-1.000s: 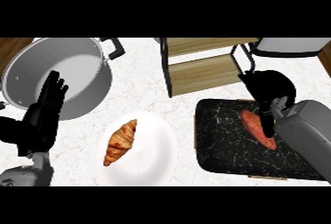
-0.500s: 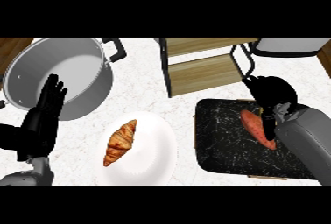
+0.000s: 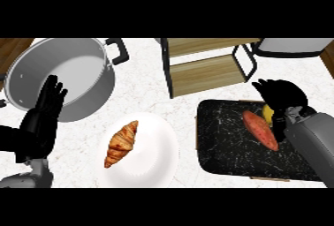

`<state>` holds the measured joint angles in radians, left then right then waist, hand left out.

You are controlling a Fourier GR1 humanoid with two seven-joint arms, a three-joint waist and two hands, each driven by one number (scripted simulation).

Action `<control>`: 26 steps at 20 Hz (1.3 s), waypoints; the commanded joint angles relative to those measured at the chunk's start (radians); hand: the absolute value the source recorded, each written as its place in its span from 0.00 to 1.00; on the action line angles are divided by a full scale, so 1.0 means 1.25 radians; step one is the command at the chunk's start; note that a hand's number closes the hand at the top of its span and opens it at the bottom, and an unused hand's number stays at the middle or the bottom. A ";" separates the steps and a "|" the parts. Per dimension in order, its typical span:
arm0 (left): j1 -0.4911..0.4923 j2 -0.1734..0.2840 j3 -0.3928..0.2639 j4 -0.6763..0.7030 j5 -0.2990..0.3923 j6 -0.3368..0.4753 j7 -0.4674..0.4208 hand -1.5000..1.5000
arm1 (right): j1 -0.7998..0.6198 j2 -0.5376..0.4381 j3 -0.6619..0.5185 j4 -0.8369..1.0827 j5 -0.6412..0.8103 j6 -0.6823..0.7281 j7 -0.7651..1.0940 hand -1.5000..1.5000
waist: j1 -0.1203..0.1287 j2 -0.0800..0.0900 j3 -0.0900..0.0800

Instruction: Pick the lemon from the tray and place it in the tiered shelf

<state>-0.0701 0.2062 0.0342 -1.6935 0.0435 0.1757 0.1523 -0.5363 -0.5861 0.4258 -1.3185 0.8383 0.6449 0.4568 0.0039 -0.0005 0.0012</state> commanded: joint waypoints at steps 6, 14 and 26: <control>-0.016 -0.030 -0.006 0.008 -0.030 0.001 0.015 0.50 | 0.060 -0.005 -0.069 0.042 0.081 -0.069 -0.149 0.00 | -0.003 0.000 -0.001; 0.021 -0.029 0.036 0.021 -0.003 -0.041 -0.030 0.50 | 0.034 0.096 -0.092 0.145 0.168 -0.067 -0.140 0.00 | 0.000 0.000 -0.001; -0.021 -0.065 0.002 0.025 -0.063 -0.002 0.012 0.50 | 0.022 0.059 -0.067 0.200 0.287 -0.200 -0.318 1.00 | -0.002 0.000 -0.001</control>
<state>-0.0785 0.1500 0.0538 -1.6879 -0.0128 0.1541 0.1432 -0.5175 -0.5056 0.3520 -1.0457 1.1699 0.4128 0.1056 0.0082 -0.0083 -0.0052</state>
